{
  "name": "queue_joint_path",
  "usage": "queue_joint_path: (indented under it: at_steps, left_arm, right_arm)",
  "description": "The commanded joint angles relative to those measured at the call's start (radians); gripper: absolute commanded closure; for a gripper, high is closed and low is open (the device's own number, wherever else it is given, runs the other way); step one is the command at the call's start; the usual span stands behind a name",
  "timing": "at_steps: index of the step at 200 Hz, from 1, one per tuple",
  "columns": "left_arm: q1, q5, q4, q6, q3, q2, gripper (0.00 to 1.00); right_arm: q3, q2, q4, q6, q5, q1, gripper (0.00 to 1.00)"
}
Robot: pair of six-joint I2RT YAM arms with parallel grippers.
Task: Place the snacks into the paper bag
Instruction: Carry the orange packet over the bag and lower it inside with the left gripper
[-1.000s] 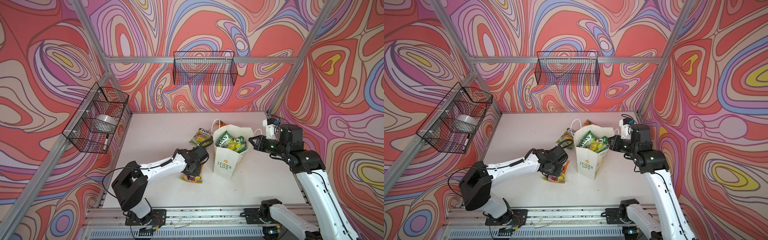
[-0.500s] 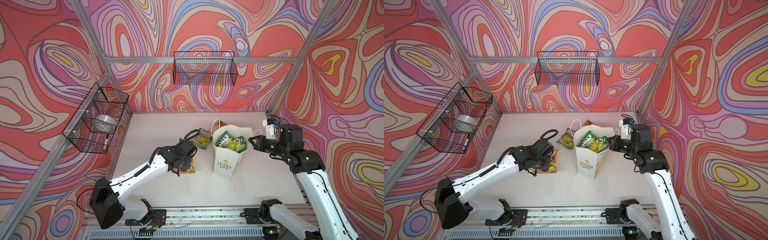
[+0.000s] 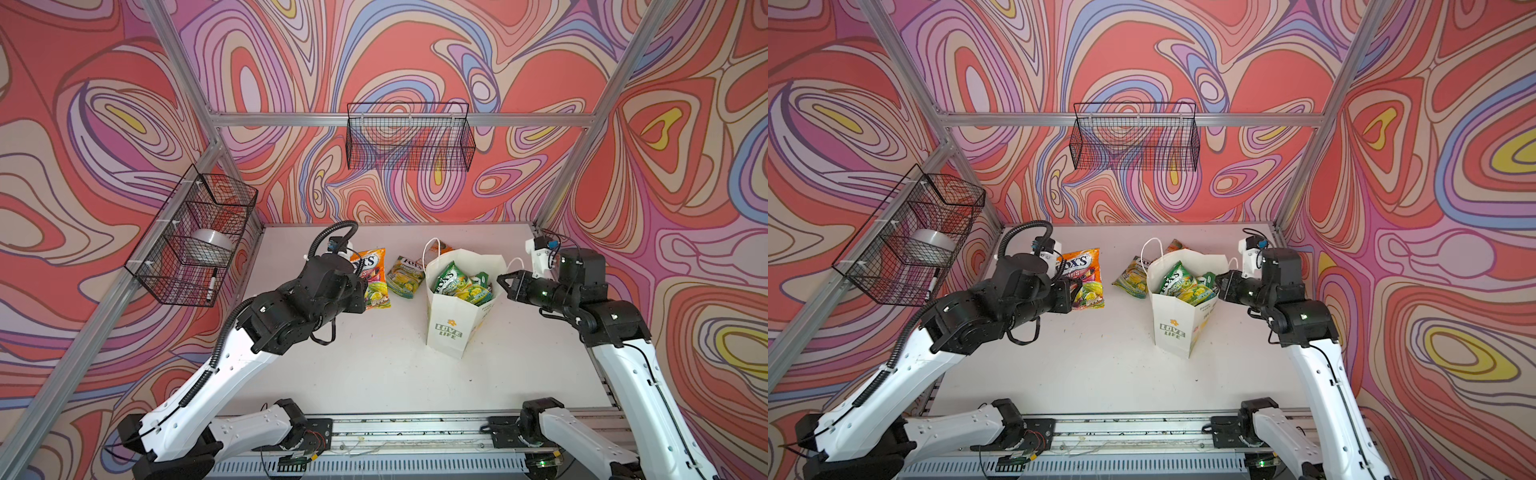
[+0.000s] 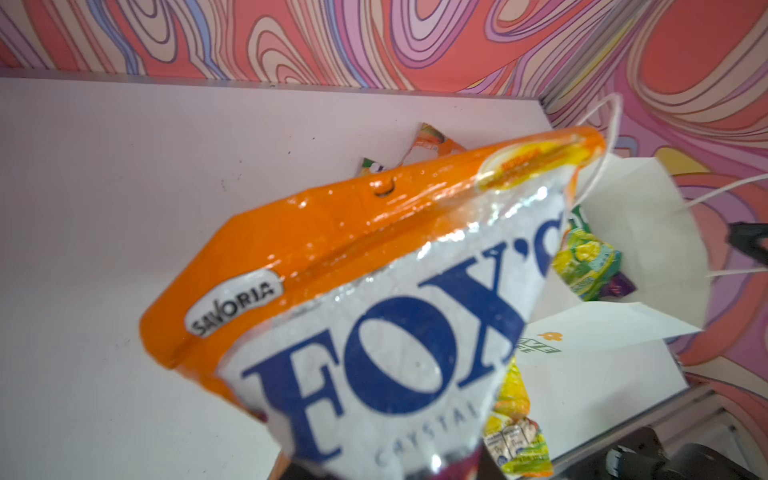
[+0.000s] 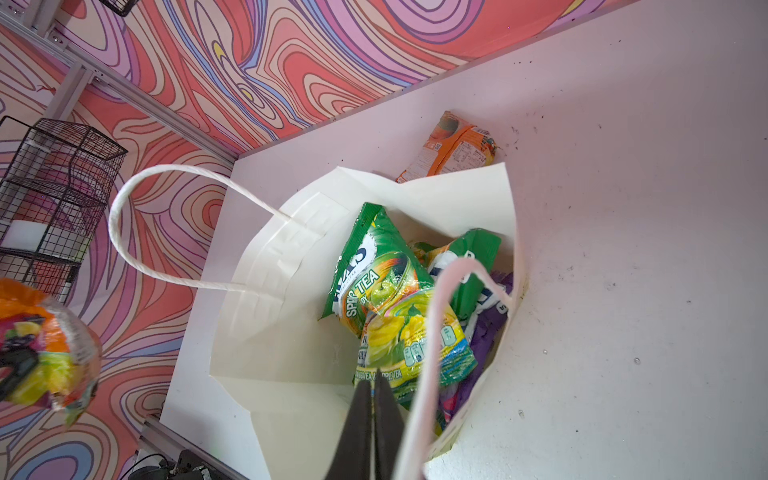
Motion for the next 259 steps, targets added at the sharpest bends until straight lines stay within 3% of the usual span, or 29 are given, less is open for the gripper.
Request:
queue_joint_path:
  at_steps: [1,69,152,207,259]
  left_arm:
    - [0.001,0.112,0.12,0.047,0.086,0.045,0.71]
    - [-0.168,0.155,0.229,0.165,0.405,0.375,0.72]
    - [-0.212,0.181,0.141,0.282,0.752,0.783,0.72]
    - [-0.23,0.14,0.069,0.307,0.757,0.883,0.72]
    - [-0.24,0.127,0.037,0.297,0.68,0.863,0.72]
  right_arm:
    - [0.009,-0.019,0.029,-0.006,-0.001,0.0,1.0]
    - [0.0,-0.035,0.014,-0.003,-0.001,-0.002,1.0]
    - [0.002,-0.048,-0.002,-0.009,0.005,-0.001,1.0]
    - [-0.002,-0.046,0.004,-0.009,0.002,0.0,1.0]
    - [-0.009,-0.038,0.017,-0.011,-0.002,-0.002,1.0]
